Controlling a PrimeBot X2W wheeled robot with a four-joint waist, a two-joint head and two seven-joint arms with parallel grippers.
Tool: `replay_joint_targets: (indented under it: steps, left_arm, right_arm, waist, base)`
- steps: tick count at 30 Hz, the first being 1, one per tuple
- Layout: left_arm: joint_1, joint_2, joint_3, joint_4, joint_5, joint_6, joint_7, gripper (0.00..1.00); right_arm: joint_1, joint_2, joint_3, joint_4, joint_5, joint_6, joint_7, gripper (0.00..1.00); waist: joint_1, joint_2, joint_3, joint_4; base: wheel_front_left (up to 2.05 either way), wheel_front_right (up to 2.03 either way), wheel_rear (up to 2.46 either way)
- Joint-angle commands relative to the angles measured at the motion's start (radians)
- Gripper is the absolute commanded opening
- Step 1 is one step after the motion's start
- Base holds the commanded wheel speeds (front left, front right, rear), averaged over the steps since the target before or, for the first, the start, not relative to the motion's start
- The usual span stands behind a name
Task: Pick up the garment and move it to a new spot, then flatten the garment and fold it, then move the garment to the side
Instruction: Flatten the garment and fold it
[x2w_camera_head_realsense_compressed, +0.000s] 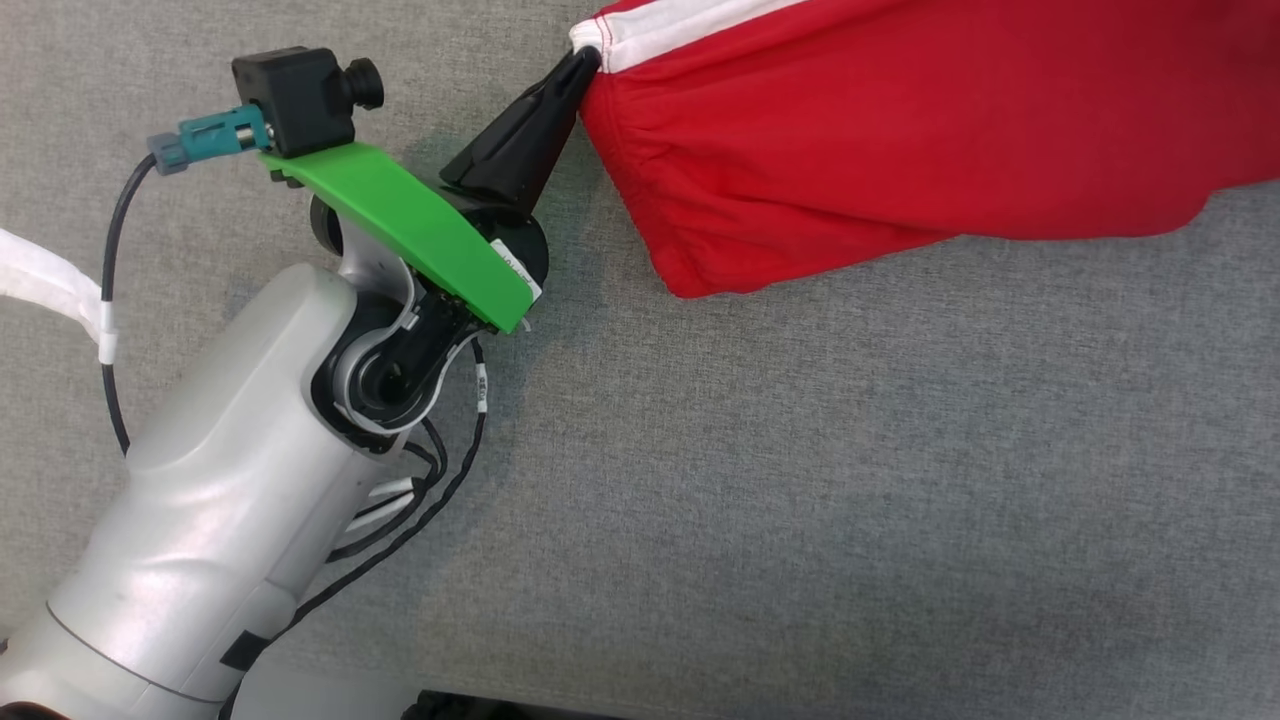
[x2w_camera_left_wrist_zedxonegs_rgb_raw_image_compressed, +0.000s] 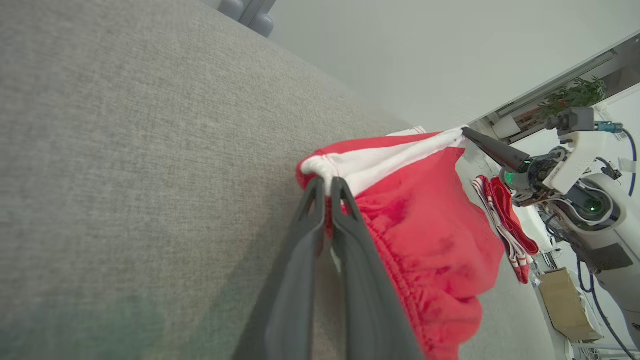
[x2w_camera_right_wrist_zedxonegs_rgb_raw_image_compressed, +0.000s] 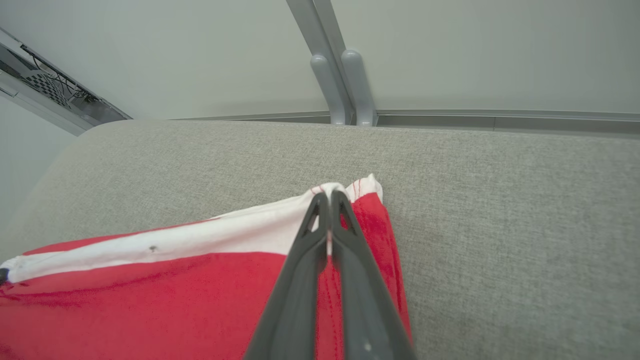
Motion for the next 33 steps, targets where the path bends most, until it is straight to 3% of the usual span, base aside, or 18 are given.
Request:
replay_joint_targets:
  steps: [1,4,5,6,7,8,9,15,23,27,33]
  left_arm:
    - [-0.018,-0.004,-0.003,0.006,0.002,-0.003,-0.006,0.00]
    - [-0.029,-0.004,-0.012,0.019,0.012,-0.003,-0.023,0.00]
    - [-0.033,-0.005,-0.014,0.022,0.017,-0.003,-0.032,0.13]
    - [-0.035,-0.006,-0.017,0.026,0.016,-0.003,-0.035,0.37]
    - [-0.036,-0.006,-0.020,0.032,0.017,-0.003,-0.039,0.53]
    - [-0.038,-0.004,-0.022,0.040,0.020,-0.003,-0.047,0.96]
    - [-0.038,-0.001,-0.022,0.047,0.022,-0.003,-0.053,1.00]
    - [0.011,0.028,-0.027,0.097,0.072,0.015,-0.116,1.00]
    - [0.181,0.068,0.011,0.066,0.264,0.166,-0.235,1.00]
    - [0.341,0.038,0.122,-0.031,0.420,0.237,-0.236,1.00]
    - [0.589,-0.029,0.259,-0.145,0.670,0.273,-0.237,1.00]
  right_arm:
    - [-0.015,0.002,0.001,0.011,-0.008,0.000,-0.016,0.29]
    - [-0.030,0.015,0.013,0.034,-0.005,0.000,-0.035,0.62]
    - [-0.034,0.017,0.016,0.042,-0.005,0.000,-0.043,0.78]
    - [-0.036,0.020,0.021,0.048,-0.004,0.000,-0.048,1.00]
    - [-0.040,0.026,0.024,0.052,-0.005,0.000,-0.064,1.00]
    - [-0.042,0.033,0.028,0.057,-0.006,0.000,-0.078,1.00]
    - [-0.041,0.036,0.032,0.058,-0.007,0.000,-0.092,1.00]
    - [0.016,0.040,0.075,0.035,-0.004,0.000,-0.188,1.00]
    - [0.211,0.036,0.154,-0.049,0.007,0.000,-0.389,1.00]
    - [0.304,0.057,0.199,-0.044,-0.010,0.000,-0.491,1.00]
    - [0.403,0.130,0.235,0.012,-0.094,0.000,-0.588,1.00]
  waist:
    - [0.0000,0.0000,0.005,0.004]
    - [0.0000,0.0000,0.007,0.005]
    - [0.0000,0.0000,0.006,0.005]
    - [0.0000,0.0000,0.005,0.005]
    - [0.0000,0.0000,0.003,0.004]
    - [0.0000,0.0000,-0.002,0.001]
    - [0.0000,0.0000,-0.007,-0.001]
    - [0.0000,0.0000,-0.067,-0.031]
    - [0.0000,0.0000,-0.196,-0.067]
    - [0.0000,0.0000,-0.270,-0.080]
    - [0.0000,0.0000,-0.386,-0.100]
  base:
    - [0.00,0.00,0.00]
    - [0.00,0.00,0.00]
    - [0.00,0.00,0.00]
    - [0.00,0.00,0.00]
    - [0.00,0.00,0.00]
    - [0.00,0.00,0.00]
    - [0.00,0.00,0.00]
    - [0.00,0.00,0.00]
    - [0.00,0.00,0.00]
    - [0.00,0.00,0.00]
    - [0.00,0.00,0.00]
